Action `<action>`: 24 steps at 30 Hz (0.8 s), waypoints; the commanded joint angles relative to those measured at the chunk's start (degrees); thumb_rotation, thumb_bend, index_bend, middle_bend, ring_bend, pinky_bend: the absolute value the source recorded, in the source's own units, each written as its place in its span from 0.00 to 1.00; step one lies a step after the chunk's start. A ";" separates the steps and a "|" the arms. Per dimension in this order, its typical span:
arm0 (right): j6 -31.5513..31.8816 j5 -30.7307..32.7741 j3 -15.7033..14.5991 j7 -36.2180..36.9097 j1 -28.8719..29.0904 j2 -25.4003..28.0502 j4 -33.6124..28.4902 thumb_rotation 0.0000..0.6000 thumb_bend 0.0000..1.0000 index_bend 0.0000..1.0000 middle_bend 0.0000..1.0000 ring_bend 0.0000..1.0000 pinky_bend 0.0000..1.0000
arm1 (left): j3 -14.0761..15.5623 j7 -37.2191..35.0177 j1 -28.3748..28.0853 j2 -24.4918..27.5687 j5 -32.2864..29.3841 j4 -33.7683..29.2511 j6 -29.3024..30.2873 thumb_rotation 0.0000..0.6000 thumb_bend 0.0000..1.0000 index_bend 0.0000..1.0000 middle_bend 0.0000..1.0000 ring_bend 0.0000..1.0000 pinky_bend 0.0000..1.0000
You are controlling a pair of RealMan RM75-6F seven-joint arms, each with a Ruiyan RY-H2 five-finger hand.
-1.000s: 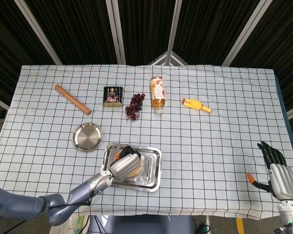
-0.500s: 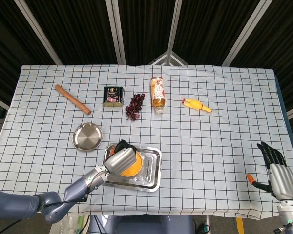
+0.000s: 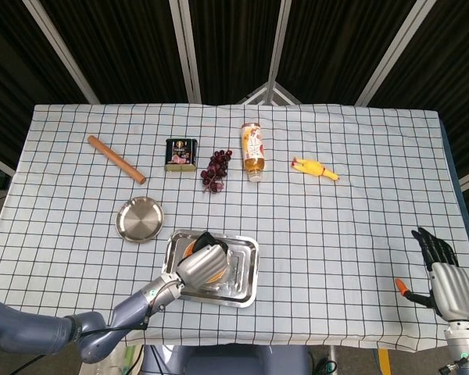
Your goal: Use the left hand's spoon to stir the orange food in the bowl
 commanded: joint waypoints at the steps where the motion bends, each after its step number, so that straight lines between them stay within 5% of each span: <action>1: 0.00 0.00 0.00 -0.01 0.00 0.01 -0.01 1.00 0.34 0.00 0.00 0.00 0.00 | 0.16 0.64 0.02 -0.52 -0.35 0.59 -0.34 1.00 0.55 0.79 1.00 1.00 1.00; 24: -0.09 0.01 -0.04 -0.19 0.02 -0.03 -0.04 1.00 0.34 0.00 0.00 0.00 0.00 | 0.04 2.25 0.38 2.69 -3.16 0.82 0.32 1.00 0.55 0.79 1.00 1.00 1.00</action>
